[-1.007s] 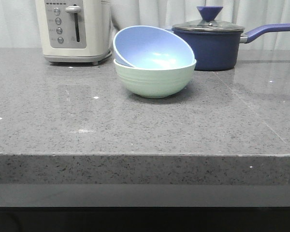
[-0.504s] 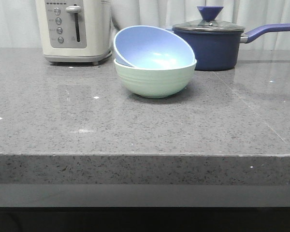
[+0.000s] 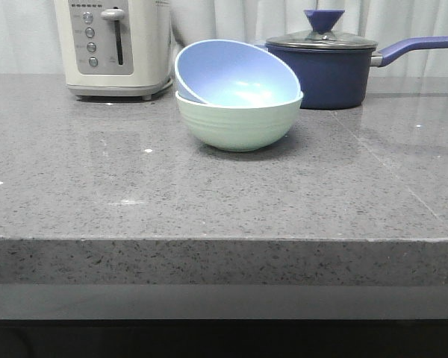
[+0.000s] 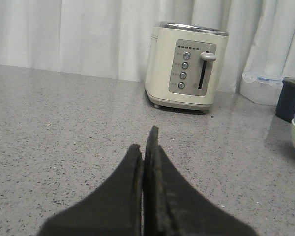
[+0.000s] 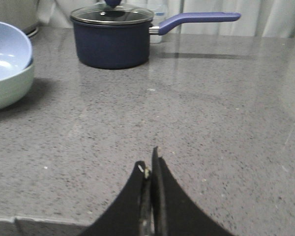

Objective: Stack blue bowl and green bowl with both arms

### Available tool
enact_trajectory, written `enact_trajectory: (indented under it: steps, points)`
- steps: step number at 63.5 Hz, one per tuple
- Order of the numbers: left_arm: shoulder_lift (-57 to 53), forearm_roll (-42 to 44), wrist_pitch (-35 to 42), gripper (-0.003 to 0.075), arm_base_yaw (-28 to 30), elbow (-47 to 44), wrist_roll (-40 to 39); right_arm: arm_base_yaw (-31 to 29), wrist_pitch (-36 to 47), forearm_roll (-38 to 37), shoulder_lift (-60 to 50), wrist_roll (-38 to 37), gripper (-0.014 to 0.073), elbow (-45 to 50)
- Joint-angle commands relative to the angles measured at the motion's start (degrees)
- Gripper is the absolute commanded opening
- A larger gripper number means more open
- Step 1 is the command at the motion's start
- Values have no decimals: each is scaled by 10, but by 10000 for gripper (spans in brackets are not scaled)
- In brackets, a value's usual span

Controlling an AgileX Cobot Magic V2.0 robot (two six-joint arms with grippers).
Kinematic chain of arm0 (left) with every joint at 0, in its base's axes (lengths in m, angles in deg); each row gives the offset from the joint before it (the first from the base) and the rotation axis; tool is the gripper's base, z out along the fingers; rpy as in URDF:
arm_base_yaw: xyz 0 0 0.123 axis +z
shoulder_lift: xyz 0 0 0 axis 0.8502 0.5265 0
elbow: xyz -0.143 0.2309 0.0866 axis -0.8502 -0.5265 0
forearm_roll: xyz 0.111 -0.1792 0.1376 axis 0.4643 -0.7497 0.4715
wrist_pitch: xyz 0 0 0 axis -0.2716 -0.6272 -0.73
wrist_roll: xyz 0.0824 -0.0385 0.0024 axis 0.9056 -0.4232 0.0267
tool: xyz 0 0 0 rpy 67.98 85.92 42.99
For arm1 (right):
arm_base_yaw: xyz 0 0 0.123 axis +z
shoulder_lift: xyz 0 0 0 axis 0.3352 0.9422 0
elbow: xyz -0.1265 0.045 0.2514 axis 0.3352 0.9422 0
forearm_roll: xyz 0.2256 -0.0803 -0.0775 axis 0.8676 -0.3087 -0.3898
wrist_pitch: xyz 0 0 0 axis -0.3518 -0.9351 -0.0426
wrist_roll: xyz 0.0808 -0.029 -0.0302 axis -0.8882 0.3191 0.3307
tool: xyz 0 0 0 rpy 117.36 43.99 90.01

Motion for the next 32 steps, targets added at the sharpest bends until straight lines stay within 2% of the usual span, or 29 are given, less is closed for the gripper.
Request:
enact_trajectory:
  steps: [1,11,32]
  points:
    - [-10,-4,43,-20,0,-3,-4,-12,91,-7,-17,5,-63,19]
    - [-10,-4,43,-20,0,-3,-4,-14,160,-7,-17,5,-63,65]
    - [-10,-4,43,-20,0,-3,-4,-21,156,-7,-17,5,-63,64]
